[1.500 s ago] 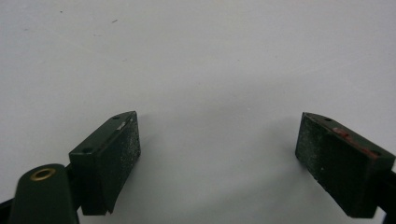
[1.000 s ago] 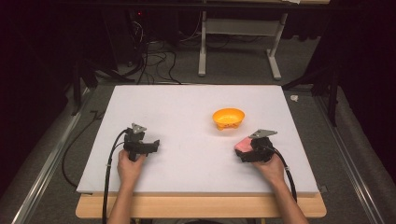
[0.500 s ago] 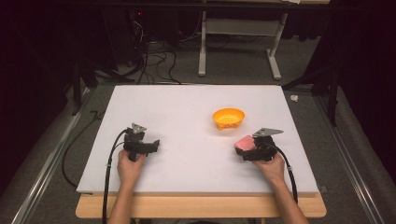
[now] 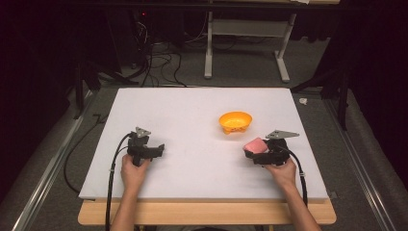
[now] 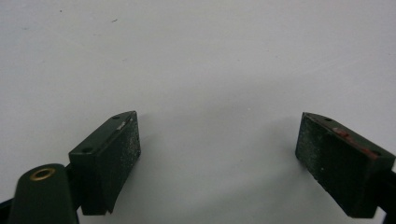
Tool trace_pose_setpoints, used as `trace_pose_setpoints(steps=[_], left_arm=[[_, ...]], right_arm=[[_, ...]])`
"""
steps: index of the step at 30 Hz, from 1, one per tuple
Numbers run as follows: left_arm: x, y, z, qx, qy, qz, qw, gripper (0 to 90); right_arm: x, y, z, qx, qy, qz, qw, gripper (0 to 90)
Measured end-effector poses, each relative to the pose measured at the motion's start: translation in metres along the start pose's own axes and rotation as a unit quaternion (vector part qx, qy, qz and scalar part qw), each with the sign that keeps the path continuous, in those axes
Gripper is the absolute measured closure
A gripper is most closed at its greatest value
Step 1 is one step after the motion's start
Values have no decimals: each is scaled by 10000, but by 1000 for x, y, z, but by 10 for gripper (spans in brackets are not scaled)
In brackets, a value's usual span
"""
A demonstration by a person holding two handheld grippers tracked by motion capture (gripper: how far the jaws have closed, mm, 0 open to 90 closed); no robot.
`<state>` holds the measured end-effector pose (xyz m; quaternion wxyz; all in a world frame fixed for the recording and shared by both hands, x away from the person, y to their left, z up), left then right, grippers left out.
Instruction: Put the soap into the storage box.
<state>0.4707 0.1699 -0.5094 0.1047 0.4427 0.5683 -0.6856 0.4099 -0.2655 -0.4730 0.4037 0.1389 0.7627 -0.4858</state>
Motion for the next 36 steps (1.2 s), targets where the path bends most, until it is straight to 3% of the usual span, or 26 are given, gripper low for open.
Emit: trace_pose_setpoints(steps=[8,13,36], left_arm=[[0,0,0,0,-1,1,10000,143],[0,0,0,-2,3,2,10000,143],[0,0,0,9,-20,7,10000,143]], right_arm=[[-17,-17,-1,-105,154,178,9997,137],[-26,-21,-4,1,169,272,9995,137],[-68,-12,-16,-143,101,205,9996,137]])
Point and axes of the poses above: each handheld gripper's, and its own axes: y roughly forward along the jaws, x roughly out of its underside, z roughly to its right, the point moved 3 cm from there along y, roughly forward along the jaws, and after that the axes turned 4 degrees about y, right-handed, at the moved point
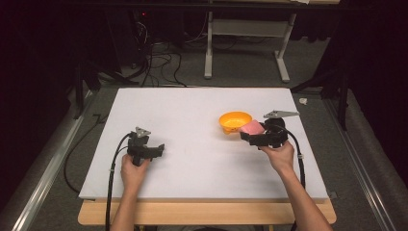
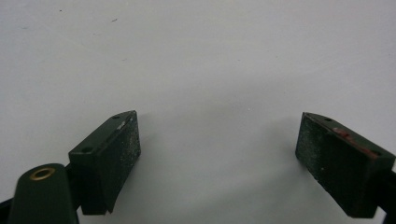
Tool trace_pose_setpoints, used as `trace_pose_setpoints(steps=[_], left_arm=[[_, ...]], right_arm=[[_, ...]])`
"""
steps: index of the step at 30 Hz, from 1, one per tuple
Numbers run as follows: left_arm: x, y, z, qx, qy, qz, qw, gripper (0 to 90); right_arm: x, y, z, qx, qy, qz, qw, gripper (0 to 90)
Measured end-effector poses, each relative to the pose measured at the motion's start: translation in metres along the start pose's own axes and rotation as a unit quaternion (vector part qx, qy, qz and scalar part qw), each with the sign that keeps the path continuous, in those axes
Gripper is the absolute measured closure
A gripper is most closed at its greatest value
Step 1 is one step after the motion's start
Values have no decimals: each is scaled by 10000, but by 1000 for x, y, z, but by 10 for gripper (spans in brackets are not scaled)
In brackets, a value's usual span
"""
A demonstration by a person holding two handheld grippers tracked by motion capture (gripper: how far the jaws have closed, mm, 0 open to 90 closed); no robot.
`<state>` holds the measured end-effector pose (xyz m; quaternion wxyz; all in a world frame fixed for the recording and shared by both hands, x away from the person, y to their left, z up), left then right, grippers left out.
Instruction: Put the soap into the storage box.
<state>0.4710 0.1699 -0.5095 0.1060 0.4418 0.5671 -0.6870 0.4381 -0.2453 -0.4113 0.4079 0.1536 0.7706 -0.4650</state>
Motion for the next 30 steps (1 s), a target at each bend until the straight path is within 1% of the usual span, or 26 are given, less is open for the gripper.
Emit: trace_pose_setpoints(steps=[2,3,7,8,13,14,17,18,19,26,28,30], left_arm=[[0,0,0,0,2,-1,10000,143],[0,0,0,-1,11,-8,10000,143],[0,0,0,0,-2,2,10000,143],[0,0,0,0,-1,2,10000,143],[0,0,0,0,0,1,10000,143],[0,0,0,-1,-2,3,10000,143],[0,0,0,0,-2,2,10000,143],[0,0,0,0,-2,2,10000,143],[0,0,0,0,-3,2,10000,143],[0,0,0,0,-2,1,10000,143],[0,0,0,-1,-1,1,10000,143],[0,0,0,0,1,0,10000,143]], right_arm=[[-4,1,-1,14,-28,-2,10000,137],[-5,1,-1,0,4,-4,10000,137],[-9,5,2,43,16,-107,9999,137],[-9,6,3,45,54,-118,9999,137],[-14,10,6,103,92,-165,9998,137],[-15,12,7,101,134,-205,9996,137],[-18,17,8,203,159,-282,9993,137],[-18,17,8,203,159,-282,9993,137],[-21,20,9,253,178,-295,9991,137],[-29,31,12,413,322,-418,9978,137],[-32,35,13,472,385,-444,9972,137],[-35,37,12,514,390,-429,9970,137]])
Point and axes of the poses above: each handheld gripper's, and its own axes: y roughly forward along the jaws, x roughly out of its underside, z roughly to its right, the point moved 3 cm from there along y, roughly forward along the jaws, and after that the axes turned 4 degrees about y, right-handed, at the moved point
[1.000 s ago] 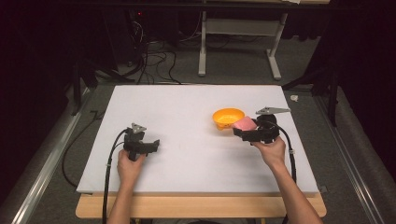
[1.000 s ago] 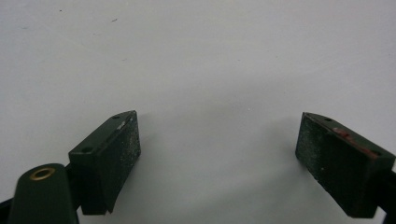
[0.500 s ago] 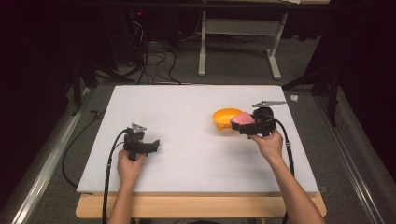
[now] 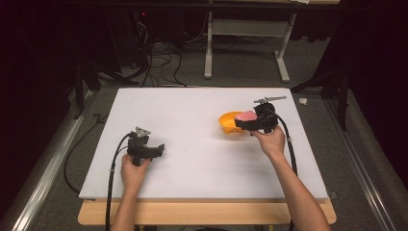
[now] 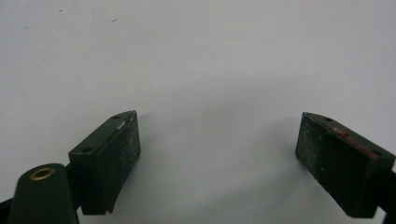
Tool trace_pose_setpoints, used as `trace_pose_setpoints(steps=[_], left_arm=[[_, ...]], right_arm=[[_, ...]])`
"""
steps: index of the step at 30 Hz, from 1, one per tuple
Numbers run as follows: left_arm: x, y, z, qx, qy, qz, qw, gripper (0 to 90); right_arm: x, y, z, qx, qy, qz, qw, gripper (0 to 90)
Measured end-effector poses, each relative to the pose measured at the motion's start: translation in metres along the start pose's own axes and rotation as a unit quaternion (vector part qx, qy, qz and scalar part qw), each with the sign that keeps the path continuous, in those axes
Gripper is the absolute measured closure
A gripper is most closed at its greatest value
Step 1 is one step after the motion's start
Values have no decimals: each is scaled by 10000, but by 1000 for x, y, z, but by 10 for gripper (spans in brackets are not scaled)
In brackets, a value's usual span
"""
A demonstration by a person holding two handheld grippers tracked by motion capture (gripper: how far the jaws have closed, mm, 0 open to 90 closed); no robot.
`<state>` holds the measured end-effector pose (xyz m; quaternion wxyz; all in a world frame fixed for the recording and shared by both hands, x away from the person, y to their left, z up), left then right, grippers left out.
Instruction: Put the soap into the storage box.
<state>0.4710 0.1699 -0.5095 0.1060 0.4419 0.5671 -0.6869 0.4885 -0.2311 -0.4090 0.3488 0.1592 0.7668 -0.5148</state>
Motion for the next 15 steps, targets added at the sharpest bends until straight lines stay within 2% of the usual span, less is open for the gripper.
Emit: trace_pose_setpoints(steps=[8,10,15], left_arm=[[0,0,0,-3,2,1,10000,143],[0,0,0,-4,2,2,10000,143],[0,0,0,-2,1,2,10000,143]], right_arm=[[-6,14,-4,98,66,-45,9999,136],[-7,23,-4,198,112,-87,9997,136],[-7,36,-5,283,153,-226,9992,136]])
Point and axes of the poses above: each handheld gripper's, and its own axes: y roughly forward along the jaws, x roughly out of its underside, z roughly to its right, the point moved 3 cm from there along y, roughly forward along the jaws, and after that the axes turned 4 degrees about y, right-handed, at the moved point
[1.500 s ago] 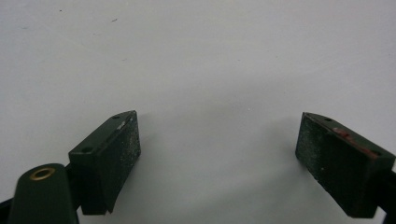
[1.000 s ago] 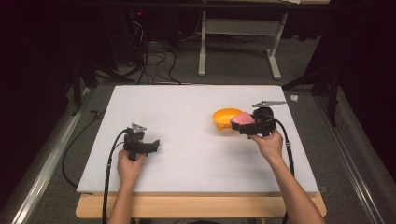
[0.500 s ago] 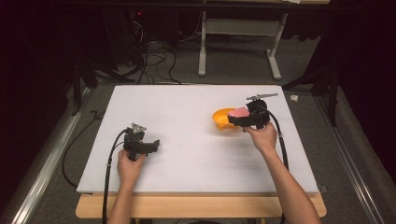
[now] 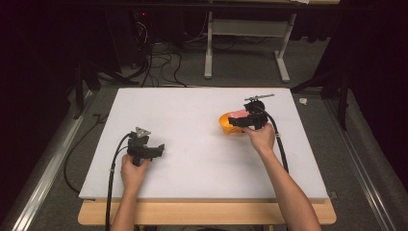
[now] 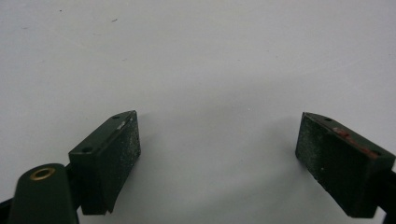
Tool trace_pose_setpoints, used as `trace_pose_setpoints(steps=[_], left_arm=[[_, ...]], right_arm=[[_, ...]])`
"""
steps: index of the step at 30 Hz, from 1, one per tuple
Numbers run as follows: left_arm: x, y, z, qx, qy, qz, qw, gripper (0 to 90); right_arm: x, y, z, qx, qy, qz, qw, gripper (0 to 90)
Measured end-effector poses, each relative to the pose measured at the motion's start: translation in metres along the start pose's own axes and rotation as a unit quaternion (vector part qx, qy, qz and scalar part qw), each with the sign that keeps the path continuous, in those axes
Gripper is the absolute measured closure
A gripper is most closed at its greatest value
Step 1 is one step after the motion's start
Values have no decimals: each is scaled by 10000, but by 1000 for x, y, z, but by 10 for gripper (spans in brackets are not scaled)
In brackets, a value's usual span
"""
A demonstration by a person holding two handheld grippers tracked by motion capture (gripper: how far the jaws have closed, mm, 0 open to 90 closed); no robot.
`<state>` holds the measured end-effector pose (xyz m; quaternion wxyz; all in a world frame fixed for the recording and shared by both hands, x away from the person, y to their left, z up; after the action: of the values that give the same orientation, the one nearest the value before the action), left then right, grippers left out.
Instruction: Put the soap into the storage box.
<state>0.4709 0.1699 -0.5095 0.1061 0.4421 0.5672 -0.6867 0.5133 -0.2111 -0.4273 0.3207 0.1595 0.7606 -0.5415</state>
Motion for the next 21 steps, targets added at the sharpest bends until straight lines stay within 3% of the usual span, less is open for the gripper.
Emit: trace_pose_setpoints(steps=[12,21], left_arm=[[0,0,0,-4,3,1,10000,143],[0,0,0,-4,15,-8,10000,144]], right_arm=[[-1,20,0,225,224,-192,9993,136],[1,30,2,392,243,-288,9985,135]])
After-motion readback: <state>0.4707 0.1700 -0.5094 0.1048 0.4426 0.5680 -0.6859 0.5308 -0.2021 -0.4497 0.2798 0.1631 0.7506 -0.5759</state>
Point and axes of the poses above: each handheld gripper's, and its own axes: y roughly forward along the jaws, x roughly out of its underside, z roughly to its right, the point moved 3 cm from there along y, roughly forward along the jaws, and after that the axes turned 4 degrees about y, right-handed, at the moved point
